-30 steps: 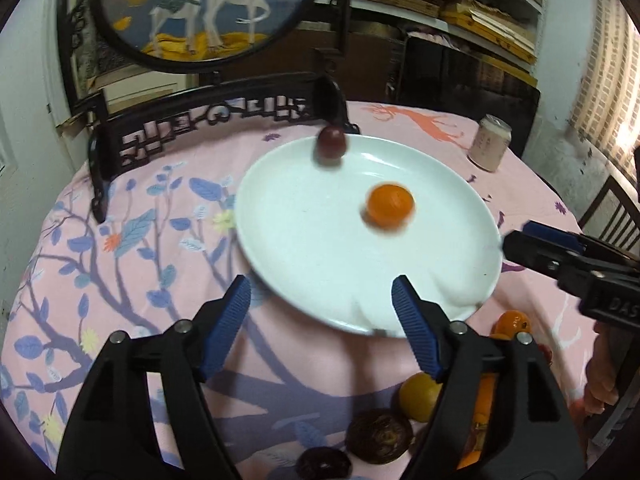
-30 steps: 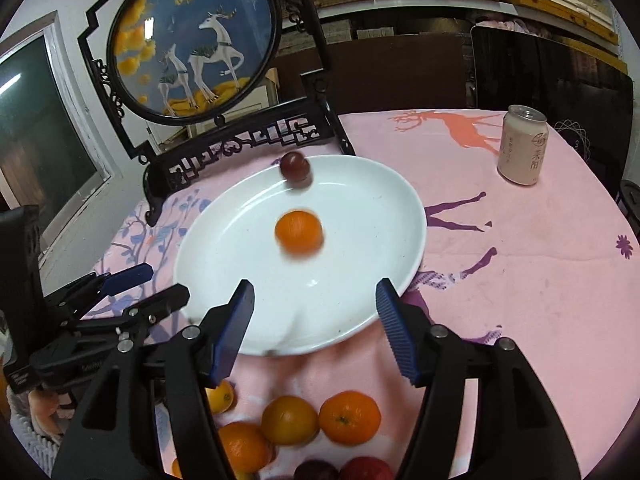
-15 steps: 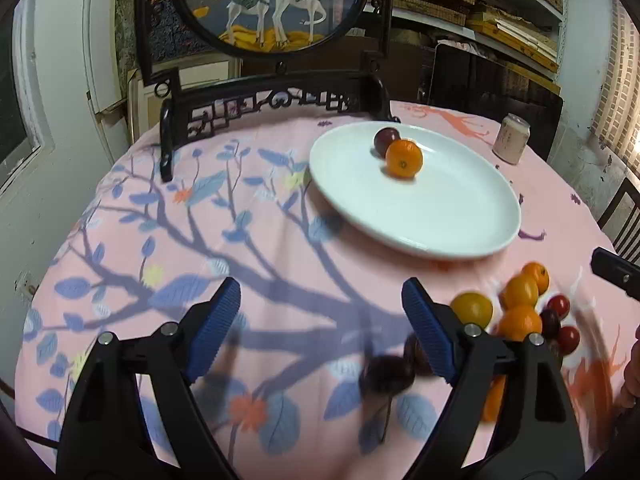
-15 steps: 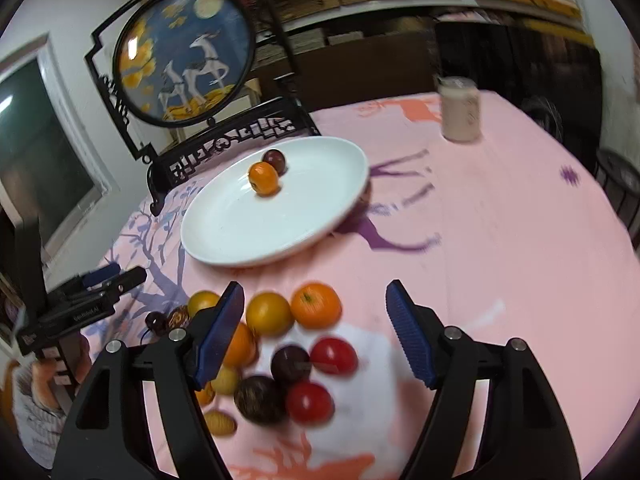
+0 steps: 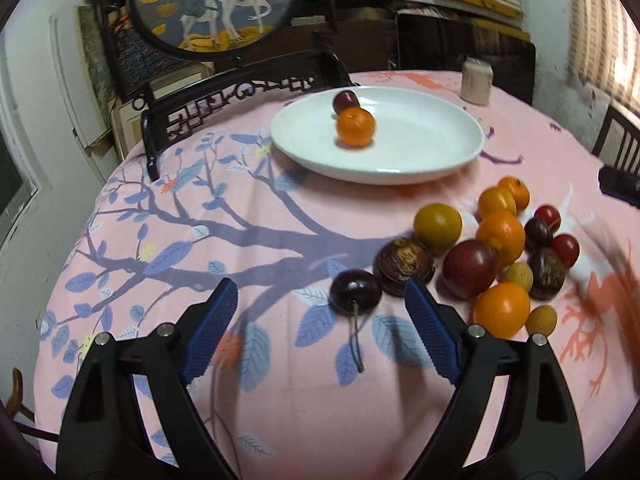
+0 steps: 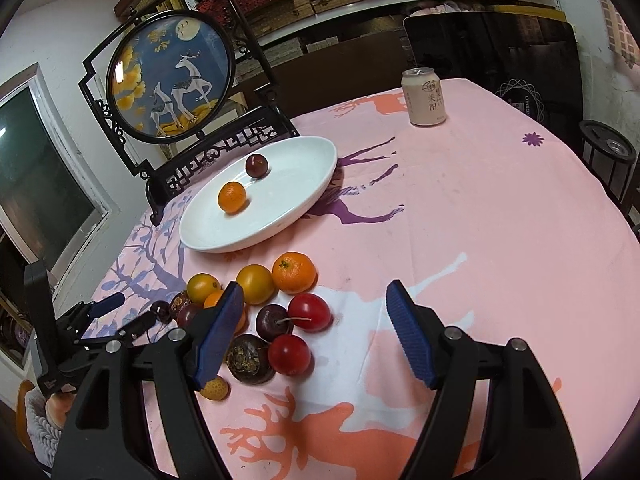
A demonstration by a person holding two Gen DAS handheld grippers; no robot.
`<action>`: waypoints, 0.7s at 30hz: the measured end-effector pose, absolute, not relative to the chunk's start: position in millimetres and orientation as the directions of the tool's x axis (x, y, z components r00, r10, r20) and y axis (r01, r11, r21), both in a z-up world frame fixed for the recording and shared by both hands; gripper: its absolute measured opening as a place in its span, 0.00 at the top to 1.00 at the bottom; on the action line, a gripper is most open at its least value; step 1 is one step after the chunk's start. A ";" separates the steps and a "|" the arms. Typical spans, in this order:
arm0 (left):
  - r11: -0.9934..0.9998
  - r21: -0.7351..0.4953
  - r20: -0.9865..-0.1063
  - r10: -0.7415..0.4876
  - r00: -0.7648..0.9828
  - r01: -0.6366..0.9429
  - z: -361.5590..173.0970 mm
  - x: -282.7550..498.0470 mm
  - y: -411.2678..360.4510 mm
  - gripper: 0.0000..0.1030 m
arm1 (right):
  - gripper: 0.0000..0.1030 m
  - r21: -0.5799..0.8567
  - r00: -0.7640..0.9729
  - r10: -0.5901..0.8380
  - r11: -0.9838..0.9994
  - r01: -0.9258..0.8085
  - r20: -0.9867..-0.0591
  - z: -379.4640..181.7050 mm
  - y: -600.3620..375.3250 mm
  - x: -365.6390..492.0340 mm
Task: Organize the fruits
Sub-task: 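Grasp the dark stemmed cherry with the left tool while the right tool grasps a red cherry tomato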
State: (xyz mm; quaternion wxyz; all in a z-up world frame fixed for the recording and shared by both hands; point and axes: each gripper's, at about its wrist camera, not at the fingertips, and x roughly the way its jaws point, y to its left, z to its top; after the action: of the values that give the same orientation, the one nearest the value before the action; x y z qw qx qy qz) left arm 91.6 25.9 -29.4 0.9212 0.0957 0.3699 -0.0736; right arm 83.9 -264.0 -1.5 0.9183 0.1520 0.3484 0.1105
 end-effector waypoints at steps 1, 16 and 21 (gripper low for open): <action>0.969 0.126 -0.699 -0.065 0.712 0.212 -31.5 92.8 24.9 0.15 | 0.28 0.356 0.731 0.309 0.929 -0.097 -0.608 -1.9 -264.0 84.3; 0.960 0.088 -0.715 -0.125 0.688 0.266 -37.1 101.5 23.4 0.67 | 0.28 0.405 0.655 0.383 0.906 -0.127 -0.651 -17.2 -257.0 86.0; 0.955 0.092 -0.740 -0.123 0.661 0.281 -43.3 103.5 20.6 0.62 | 0.28 0.347 0.614 0.373 0.923 -0.167 -0.696 -27.4 -239.2 76.5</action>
State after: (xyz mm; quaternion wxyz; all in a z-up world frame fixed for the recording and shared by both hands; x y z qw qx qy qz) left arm 103.5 20.6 -43.3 0.9060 0.0995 0.3961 -0.1113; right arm 76.5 -239.2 -27.4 0.8896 0.1248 0.4124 0.1516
